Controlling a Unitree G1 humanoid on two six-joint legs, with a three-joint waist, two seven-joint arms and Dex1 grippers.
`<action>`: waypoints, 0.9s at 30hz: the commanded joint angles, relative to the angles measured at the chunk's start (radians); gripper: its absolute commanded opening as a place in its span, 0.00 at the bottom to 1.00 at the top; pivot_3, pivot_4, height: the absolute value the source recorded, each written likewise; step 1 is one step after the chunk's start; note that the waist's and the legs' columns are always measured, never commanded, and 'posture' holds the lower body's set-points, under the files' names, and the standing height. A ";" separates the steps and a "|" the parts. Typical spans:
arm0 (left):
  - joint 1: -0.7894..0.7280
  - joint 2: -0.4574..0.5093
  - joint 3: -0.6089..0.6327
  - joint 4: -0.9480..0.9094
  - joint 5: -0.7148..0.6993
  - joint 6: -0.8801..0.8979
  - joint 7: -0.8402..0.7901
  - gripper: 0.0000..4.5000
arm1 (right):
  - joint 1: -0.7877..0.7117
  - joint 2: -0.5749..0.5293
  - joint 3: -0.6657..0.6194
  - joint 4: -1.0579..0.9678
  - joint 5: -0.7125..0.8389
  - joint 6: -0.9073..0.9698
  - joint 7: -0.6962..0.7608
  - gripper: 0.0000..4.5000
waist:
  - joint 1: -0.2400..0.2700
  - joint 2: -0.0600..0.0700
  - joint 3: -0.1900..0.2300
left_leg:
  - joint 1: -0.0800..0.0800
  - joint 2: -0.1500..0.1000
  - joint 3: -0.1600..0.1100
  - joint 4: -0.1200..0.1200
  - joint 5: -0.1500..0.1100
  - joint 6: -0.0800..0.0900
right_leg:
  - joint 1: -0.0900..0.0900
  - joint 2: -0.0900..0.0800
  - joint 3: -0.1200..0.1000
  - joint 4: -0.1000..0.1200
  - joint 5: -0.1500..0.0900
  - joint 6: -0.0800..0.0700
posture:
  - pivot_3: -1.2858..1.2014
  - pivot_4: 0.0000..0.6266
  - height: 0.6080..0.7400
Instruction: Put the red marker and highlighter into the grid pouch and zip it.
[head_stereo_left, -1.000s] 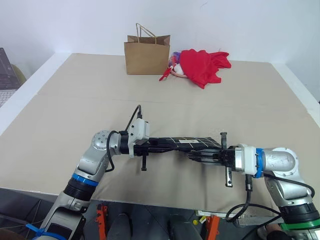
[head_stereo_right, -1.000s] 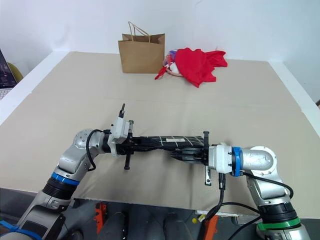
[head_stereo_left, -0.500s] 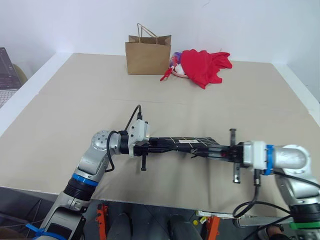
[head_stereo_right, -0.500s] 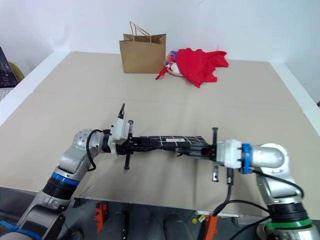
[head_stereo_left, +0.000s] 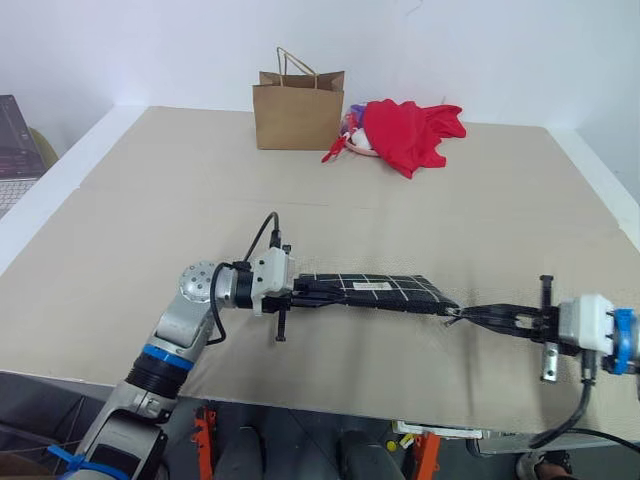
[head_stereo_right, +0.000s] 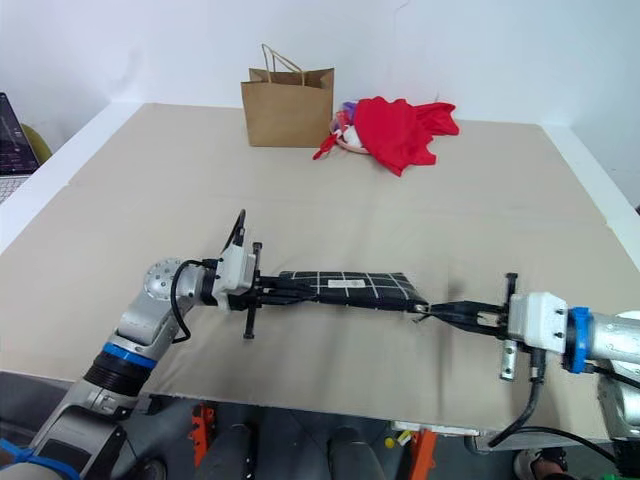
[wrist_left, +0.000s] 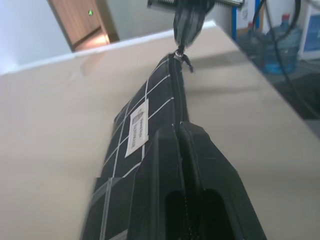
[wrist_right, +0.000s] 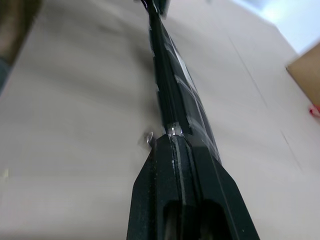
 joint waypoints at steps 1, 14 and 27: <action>-0.021 0.029 0.039 0.026 0.007 -0.019 0.003 0.00 | 0.009 -0.029 -0.080 0.010 0.012 -0.001 -0.007 0.02 | -0.002 0.000 0.000 | 0.000 0.000 0.000 0.000 0.000 0.000 | 0.000 0.000 0.000 0.000 0.000 0.000 | 0.52 0.24 1.00; -0.062 0.037 0.009 0.058 0.007 0.040 -0.034 0.31 | -0.029 0.001 0.004 -0.215 0.162 0.394 -0.172 0.23 | -0.003 0.000 0.000 | 0.000 0.000 0.000 0.000 0.000 0.000 | 0.000 0.000 0.000 0.000 0.000 0.000 | 0.52 0.24 1.00; 0.007 0.147 0.209 0.024 -0.005 0.336 0.257 1.00 | -0.062 0.076 -0.102 -0.103 0.279 0.774 -0.425 0.99 | -0.002 0.000 0.000 | -0.001 0.000 -0.002 -0.002 -0.001 0.001 | 0.000 0.000 -0.002 0.000 -0.003 0.000 | 0.52 0.24 1.00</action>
